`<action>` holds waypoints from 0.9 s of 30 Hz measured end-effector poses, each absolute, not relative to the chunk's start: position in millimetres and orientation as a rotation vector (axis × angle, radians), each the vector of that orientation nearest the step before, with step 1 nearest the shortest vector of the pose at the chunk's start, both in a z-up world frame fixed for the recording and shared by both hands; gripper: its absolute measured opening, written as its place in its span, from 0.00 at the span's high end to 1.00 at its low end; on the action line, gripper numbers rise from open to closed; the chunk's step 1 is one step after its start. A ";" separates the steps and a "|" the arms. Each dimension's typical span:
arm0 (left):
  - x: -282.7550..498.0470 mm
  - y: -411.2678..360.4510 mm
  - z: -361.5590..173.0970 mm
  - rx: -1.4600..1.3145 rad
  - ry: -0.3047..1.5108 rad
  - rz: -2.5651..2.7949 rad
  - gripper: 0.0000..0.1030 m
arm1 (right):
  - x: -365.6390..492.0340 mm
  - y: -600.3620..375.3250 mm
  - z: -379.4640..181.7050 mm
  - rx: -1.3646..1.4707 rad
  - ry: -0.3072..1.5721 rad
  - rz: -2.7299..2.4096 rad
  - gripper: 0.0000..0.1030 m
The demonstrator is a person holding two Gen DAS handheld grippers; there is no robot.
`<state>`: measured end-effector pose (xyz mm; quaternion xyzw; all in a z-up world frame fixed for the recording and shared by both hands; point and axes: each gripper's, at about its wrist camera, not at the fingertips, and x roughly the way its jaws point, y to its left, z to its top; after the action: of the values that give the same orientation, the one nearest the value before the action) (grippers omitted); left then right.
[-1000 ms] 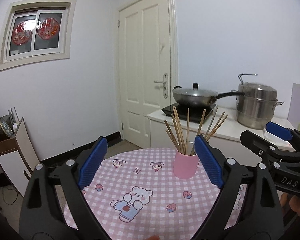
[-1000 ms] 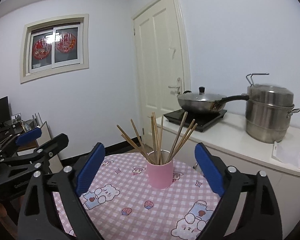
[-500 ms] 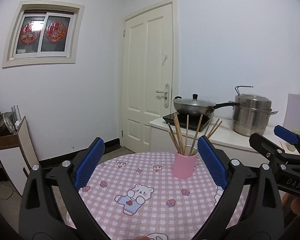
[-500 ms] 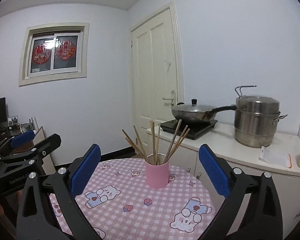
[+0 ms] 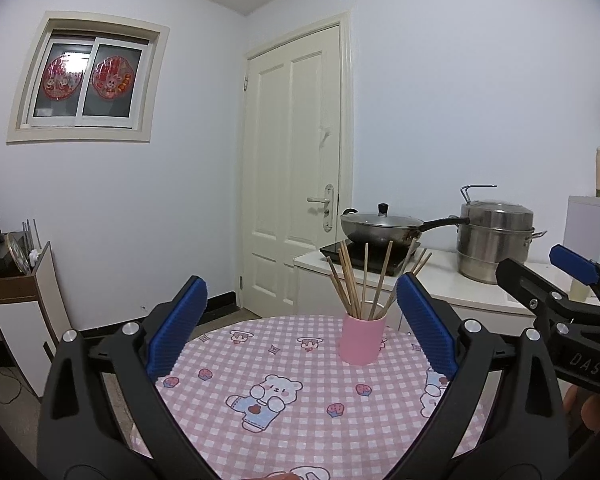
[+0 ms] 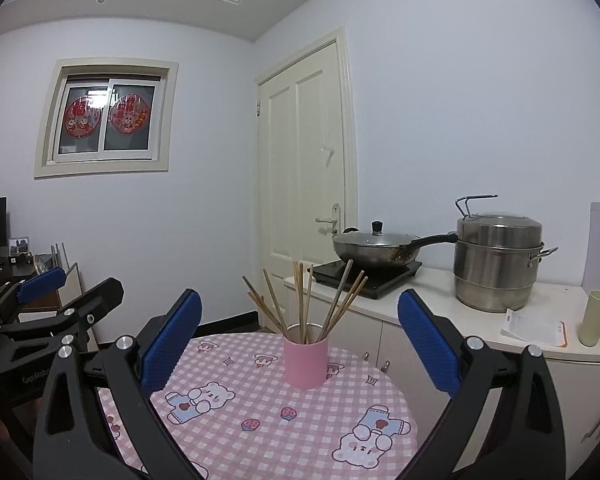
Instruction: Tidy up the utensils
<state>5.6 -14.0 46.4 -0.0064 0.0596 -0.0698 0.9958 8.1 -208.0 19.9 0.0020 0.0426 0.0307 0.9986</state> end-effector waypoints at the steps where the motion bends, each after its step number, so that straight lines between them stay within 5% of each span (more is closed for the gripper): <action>1: 5.4 -14.1 46.4 -0.011 0.119 -0.139 0.09 | 7.5 -208.1 19.8 0.003 0.085 0.061 0.08; 27: 1.9 -11.4 46.5 -0.009 0.109 -0.131 0.07 | 1.0 -204.9 18.6 0.008 0.062 0.064 0.08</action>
<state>1.9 -11.4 46.5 -0.0045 0.0545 -0.0656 0.9963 1.0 -204.9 18.6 0.0039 0.0311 0.0321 0.9990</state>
